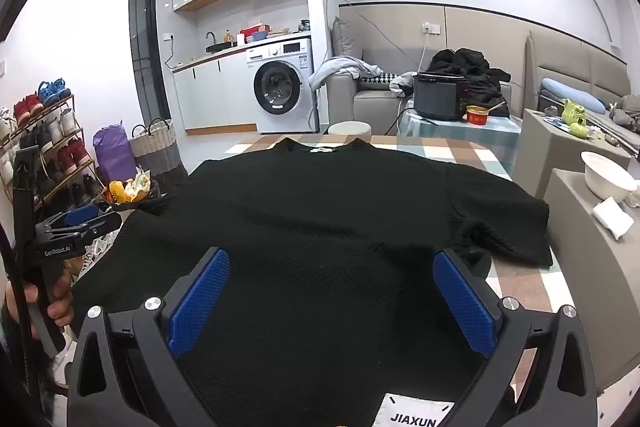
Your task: Fold small clothes
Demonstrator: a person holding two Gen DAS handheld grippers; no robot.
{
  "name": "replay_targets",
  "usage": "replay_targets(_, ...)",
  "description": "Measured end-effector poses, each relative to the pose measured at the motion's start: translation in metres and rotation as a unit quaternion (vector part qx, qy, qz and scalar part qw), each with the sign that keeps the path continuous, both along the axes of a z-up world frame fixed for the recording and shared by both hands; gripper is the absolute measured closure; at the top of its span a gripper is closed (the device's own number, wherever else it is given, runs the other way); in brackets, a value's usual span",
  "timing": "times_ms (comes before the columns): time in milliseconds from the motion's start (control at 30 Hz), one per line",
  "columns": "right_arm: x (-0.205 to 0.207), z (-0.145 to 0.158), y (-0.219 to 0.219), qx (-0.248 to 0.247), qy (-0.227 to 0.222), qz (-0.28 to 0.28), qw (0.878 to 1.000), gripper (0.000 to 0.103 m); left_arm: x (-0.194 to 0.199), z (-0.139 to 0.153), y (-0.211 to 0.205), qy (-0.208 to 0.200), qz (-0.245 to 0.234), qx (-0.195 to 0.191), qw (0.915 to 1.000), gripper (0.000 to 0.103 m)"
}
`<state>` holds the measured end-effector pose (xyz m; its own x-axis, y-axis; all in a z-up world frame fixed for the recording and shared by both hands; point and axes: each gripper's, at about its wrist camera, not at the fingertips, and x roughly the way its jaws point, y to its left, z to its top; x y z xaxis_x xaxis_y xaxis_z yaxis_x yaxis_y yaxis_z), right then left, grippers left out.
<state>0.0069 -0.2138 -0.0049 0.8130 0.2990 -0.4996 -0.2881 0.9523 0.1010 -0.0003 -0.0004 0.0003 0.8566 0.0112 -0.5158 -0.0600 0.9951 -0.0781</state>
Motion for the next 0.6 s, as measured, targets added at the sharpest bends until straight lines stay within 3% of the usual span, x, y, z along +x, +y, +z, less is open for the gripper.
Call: replay_targets(600, -0.0024, -0.0006, 0.0036, -0.024, -0.005, -0.001, 1.000, 0.000, 0.0000, 0.0042, 0.0083, -0.001, 0.001, -0.006, 1.0000, 0.001)
